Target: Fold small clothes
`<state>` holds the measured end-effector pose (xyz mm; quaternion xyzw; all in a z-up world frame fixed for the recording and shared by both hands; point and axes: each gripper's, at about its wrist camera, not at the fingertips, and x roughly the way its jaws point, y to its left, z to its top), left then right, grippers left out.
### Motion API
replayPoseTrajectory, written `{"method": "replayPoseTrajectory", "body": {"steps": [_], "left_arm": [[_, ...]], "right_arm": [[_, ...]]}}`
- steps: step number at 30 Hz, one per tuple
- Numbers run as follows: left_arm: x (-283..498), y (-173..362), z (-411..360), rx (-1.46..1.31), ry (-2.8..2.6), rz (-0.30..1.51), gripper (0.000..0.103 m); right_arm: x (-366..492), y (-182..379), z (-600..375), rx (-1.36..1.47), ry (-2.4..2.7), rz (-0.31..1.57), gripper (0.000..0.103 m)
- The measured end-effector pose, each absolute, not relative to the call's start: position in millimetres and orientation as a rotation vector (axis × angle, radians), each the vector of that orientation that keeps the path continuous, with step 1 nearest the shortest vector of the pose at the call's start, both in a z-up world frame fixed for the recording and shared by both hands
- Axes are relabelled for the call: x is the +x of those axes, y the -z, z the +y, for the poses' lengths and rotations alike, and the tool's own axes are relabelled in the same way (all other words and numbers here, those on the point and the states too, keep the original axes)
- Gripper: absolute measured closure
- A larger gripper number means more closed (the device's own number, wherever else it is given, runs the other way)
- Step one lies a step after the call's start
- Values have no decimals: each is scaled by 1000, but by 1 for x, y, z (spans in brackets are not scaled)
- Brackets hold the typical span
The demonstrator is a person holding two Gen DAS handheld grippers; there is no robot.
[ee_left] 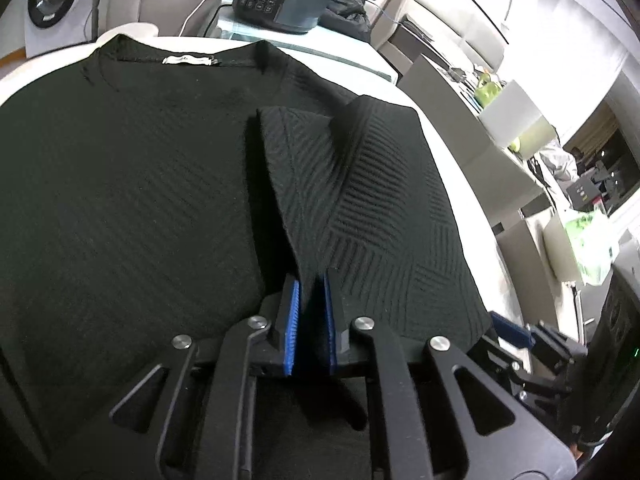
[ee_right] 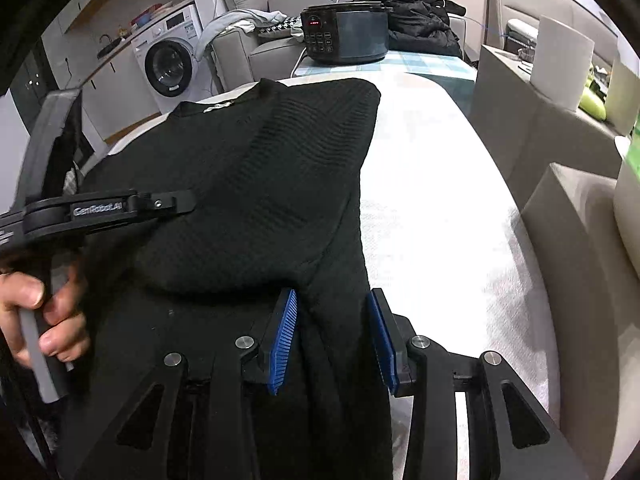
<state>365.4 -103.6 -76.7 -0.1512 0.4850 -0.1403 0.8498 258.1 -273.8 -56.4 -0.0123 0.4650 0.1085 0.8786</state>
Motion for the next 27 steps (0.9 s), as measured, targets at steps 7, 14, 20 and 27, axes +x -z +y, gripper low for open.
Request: {"method": "replayPoseTrajectory", "body": {"steps": [7,14,20,27], "left_arm": [[357,75,-111,-287,291,1013,88],[363,73,-111,-285,315,1010,64],[376,72,-93,-359,268,976,52],[392,73,-85,-420,260,921,62]], "right_arm": [[276,61,-256,-114,-191,949,65],[262,54,-282,-84,-142,969,60],[245,31,-285,-36,-203,949,58],[265,20,-288,97,-168,890,50]]}}
